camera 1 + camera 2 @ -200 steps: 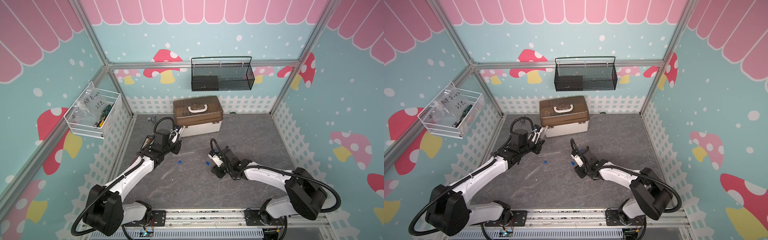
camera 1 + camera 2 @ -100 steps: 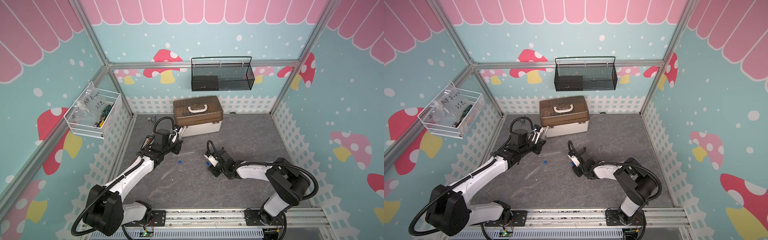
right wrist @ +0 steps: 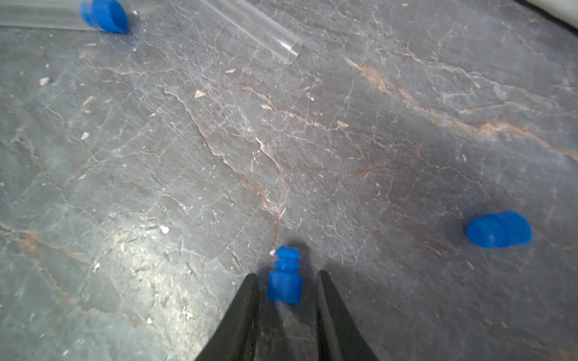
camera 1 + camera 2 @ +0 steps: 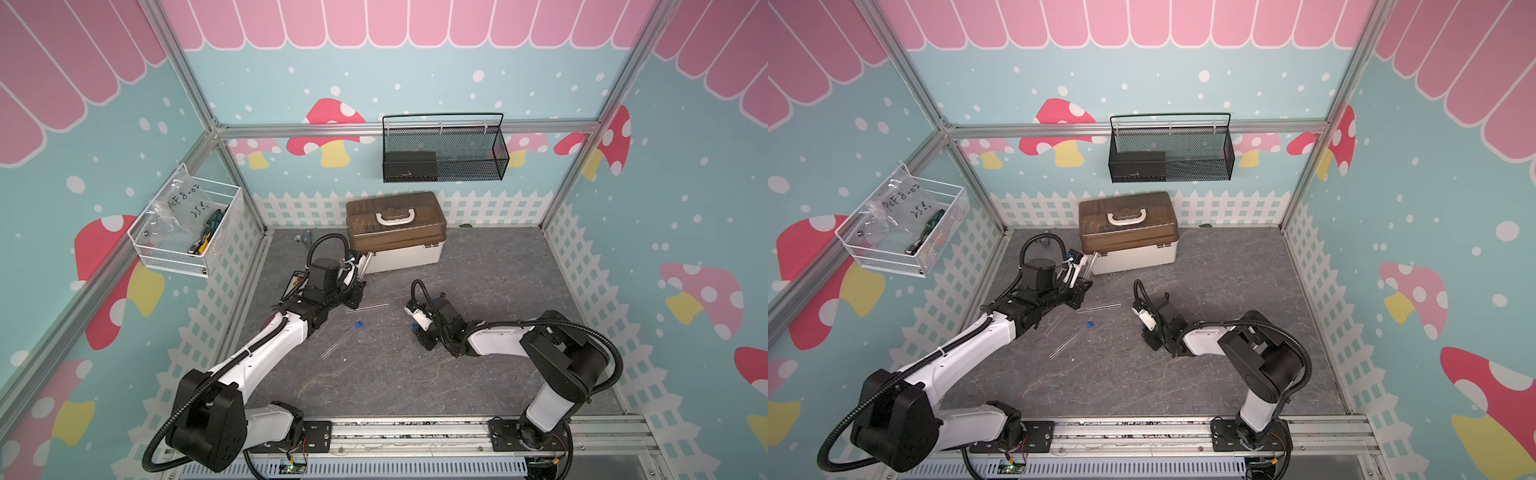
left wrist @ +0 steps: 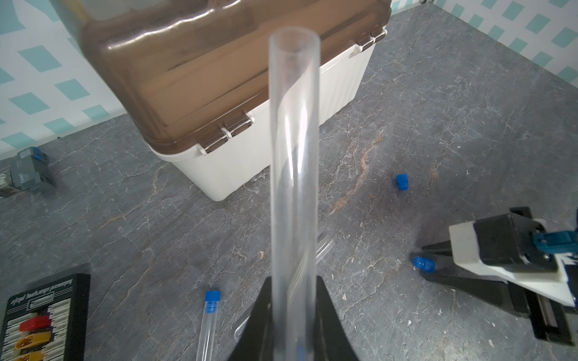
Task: Insert stoppers into test tubes
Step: Pick up the stopper from the center of the board.
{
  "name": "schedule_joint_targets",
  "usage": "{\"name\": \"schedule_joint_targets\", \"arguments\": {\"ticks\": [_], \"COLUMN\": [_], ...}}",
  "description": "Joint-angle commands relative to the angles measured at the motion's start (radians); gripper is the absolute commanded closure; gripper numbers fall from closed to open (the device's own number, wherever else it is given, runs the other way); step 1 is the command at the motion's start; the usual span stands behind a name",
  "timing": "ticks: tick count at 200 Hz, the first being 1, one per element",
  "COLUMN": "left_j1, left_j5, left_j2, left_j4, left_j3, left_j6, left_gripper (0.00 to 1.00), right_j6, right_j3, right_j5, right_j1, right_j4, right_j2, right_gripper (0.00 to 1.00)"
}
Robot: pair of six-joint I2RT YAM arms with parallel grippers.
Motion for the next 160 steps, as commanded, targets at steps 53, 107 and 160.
{"name": "schedule_joint_targets", "arguments": {"ticks": [53,107,160], "left_j1": [0.006,0.005,0.006], "left_j5": [-0.009,-0.005,-0.003], "left_j2": [-0.009,-0.008,-0.008], "left_j4": [-0.003,-0.003,-0.004], "left_j3": [0.014,0.014,0.014], "left_j6": [0.021,0.02,0.022], "left_gripper": [1.0,1.0,1.0], "right_j6": [-0.029,-0.027,-0.025], "right_j3": [-0.004,-0.023,-0.031], "right_j5": [0.004,0.019,0.015], "right_j1": [0.006,0.007,0.006], "right_j4": [-0.028,-0.036,-0.036], "right_j2": [0.038,0.011,0.009], "right_gripper": [0.77,0.75,0.77]}}
